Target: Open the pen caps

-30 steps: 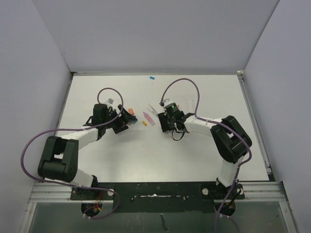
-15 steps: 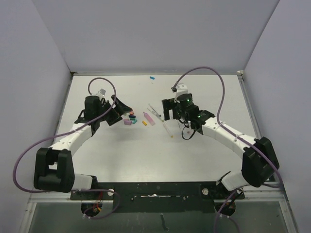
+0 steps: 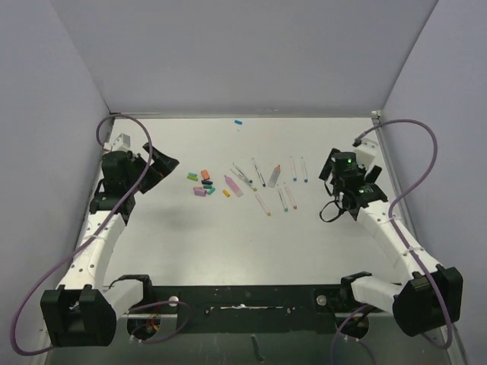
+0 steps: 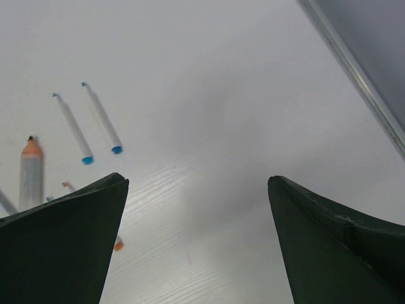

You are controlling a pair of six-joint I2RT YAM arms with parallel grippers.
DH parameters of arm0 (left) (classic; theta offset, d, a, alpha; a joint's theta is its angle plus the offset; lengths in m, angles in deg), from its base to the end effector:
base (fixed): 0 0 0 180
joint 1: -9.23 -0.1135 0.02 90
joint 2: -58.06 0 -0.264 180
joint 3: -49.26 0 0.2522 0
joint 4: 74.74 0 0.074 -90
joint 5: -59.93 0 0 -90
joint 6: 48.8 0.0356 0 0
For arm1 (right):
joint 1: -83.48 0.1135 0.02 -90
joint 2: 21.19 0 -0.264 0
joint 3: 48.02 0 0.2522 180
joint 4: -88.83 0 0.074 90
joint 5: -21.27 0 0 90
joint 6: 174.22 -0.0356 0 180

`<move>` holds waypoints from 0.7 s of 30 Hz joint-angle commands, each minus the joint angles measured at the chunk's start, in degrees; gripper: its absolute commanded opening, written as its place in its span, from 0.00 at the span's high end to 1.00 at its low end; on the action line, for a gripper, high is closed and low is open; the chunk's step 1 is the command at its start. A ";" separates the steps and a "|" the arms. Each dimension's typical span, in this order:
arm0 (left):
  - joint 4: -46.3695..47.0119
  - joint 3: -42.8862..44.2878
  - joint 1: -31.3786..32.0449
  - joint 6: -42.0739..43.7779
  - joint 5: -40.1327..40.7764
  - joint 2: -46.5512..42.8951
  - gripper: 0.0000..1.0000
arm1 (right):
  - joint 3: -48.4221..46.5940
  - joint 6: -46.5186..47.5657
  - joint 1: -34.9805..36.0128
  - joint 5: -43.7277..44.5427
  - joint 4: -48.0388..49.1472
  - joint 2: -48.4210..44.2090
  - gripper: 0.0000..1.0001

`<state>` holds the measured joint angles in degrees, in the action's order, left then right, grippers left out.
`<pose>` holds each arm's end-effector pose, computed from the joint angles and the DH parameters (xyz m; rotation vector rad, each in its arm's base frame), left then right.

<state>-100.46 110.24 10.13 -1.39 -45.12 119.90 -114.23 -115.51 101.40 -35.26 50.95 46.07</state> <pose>0.2443 -0.0131 0.2940 -0.5849 2.0160 -0.7356 0.2447 0.0585 0.2872 0.5453 2.0554 -0.1568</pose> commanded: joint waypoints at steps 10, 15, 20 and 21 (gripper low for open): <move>-14.17 9.01 -2.65 7.95 14.08 -4.03 0.02 | 4.30 -10.71 -15.56 10.32 -6.84 -12.57 0.02; -14.88 10.54 -2.66 9.13 14.94 -3.61 0.02 | 3.94 -10.83 -17.12 7.52 -6.99 -11.54 0.02; -14.04 10.09 -2.69 9.16 14.09 -4.32 0.02 | 4.02 -11.07 -17.12 7.14 -6.99 -10.95 0.02; -14.11 10.13 -2.67 9.19 13.94 -4.25 0.02 | 4.02 -11.07 -17.12 7.14 -6.99 -11.01 0.02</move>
<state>-115.17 118.35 7.93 6.33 -31.74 117.41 -109.86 -125.26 84.54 -28.84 43.24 35.23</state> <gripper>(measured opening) 0.976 0.977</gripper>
